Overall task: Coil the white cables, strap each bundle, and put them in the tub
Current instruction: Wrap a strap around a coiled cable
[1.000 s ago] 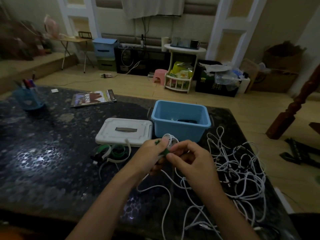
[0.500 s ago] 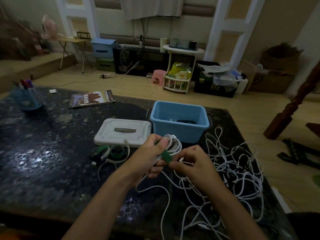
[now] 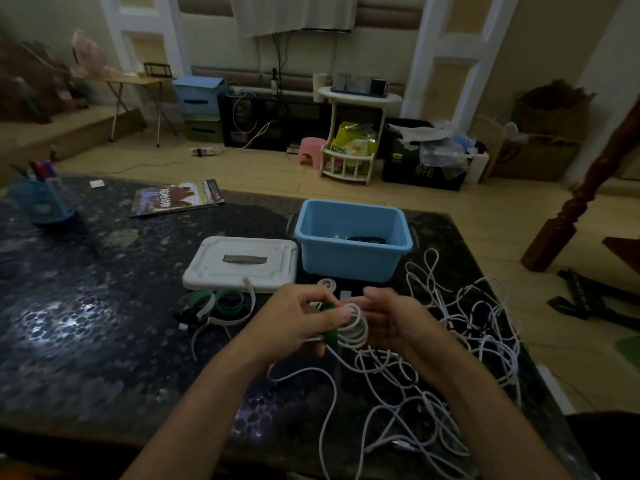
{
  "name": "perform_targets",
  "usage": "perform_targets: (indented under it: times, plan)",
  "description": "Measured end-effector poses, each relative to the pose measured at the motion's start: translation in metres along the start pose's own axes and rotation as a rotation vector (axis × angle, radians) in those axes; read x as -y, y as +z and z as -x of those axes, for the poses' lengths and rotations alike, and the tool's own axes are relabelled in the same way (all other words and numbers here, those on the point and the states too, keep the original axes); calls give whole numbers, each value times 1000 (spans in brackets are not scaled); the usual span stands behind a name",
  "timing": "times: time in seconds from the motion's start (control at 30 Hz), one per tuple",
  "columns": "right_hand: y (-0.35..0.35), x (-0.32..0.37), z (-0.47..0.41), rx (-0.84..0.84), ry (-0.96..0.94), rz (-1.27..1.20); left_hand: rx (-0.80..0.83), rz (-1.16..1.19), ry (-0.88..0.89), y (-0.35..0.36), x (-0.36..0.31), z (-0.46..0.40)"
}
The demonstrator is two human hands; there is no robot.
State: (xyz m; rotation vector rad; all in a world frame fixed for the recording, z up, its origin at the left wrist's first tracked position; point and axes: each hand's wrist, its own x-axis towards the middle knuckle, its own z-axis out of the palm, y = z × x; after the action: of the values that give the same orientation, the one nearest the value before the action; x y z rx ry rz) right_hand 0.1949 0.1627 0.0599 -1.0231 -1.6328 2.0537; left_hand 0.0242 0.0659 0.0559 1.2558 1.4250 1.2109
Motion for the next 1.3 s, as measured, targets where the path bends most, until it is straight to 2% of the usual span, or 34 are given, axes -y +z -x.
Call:
perform_targets:
  times: [0.17,0.3,0.4,0.53,0.7,0.83,0.97,1.17,1.3]
  plan:
    - [15,-7,-3,-170,-217,64,-27,-141,54,7,6,-3]
    - [14,-10,-6,-176,-182,56,-35,-326,69,7,10,-4]
    - [14,-13,-7,-184,-147,32,-55,-376,51,14,10,-5]
    - [11,-13,-9,-198,-142,28,-116,-259,-11,18,11,-5]
    - [12,-10,-6,-174,-91,14,-97,-321,-38,16,17,-6]
    - [11,-10,-9,-227,-69,24,-134,-143,-61,20,17,-4]
    - [13,-7,-6,-248,-148,32,-249,33,-75,27,14,0]
    - [16,-8,-6,-342,-247,183,-353,97,-165,33,13,3]
    - [20,-10,-8,-391,-291,318,-226,86,-232,39,14,4]
